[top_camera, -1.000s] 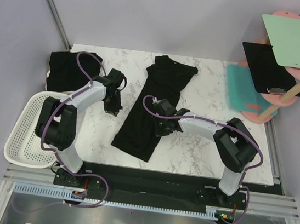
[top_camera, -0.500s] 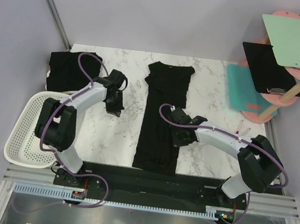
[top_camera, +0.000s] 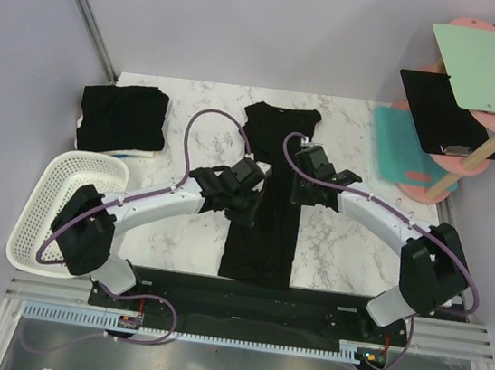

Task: Fold and stack the t-shirts
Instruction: Rotate the tshirt 90 degrees

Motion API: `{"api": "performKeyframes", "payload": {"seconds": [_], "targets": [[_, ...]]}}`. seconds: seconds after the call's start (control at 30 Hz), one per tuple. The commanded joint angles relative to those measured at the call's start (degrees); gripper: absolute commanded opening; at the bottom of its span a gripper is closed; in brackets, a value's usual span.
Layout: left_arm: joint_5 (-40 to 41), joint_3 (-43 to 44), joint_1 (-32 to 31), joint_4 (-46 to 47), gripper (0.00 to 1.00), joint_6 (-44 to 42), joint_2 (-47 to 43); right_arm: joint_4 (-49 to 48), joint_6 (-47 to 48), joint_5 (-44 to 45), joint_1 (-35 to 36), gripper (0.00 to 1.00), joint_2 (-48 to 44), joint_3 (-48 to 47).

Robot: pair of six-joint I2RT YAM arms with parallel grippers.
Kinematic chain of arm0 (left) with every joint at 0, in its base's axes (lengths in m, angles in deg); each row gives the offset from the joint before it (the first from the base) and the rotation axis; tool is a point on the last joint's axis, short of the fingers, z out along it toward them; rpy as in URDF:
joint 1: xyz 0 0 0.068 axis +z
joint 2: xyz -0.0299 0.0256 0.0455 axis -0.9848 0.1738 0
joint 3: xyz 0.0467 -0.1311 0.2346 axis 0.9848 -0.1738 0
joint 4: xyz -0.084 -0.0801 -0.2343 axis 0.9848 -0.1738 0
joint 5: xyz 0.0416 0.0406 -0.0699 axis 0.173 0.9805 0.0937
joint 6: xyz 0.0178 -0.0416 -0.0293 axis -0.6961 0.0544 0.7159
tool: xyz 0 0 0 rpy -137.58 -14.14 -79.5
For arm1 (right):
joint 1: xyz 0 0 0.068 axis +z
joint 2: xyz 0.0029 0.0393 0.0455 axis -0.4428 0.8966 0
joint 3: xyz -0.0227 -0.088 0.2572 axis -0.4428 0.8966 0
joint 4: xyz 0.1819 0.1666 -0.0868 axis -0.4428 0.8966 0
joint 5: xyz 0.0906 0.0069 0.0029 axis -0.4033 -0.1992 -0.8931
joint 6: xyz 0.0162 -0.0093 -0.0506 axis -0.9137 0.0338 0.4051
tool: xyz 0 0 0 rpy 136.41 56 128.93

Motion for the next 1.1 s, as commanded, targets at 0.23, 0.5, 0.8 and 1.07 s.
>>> {"api": "performKeyframes", "payload": {"seconds": [0.23, 0.5, 0.8, 1.07], "targets": [[0.8, 5.8, -11.1, 8.9, 0.02, 6.2, 9.3, -11.3, 0.4, -13.6, -8.7, 0.00, 10.4, 0.4], [-0.2, 11.2, -13.1, 9.1, 0.02, 6.8, 16.8, -15.0, -0.3, -16.5, -8.8, 0.00, 14.6, 2.7], [0.8, 12.3, -13.2, 8.8, 0.02, 6.4, 21.9, -17.2, -0.7, -18.2, -8.8, 0.00, 19.0, 3.6], [7.1, 9.1, -13.2, 4.9, 0.02, 7.8, 19.0, -17.5, -0.7, -18.7, -8.8, 0.00, 20.0, 4.0]]}}
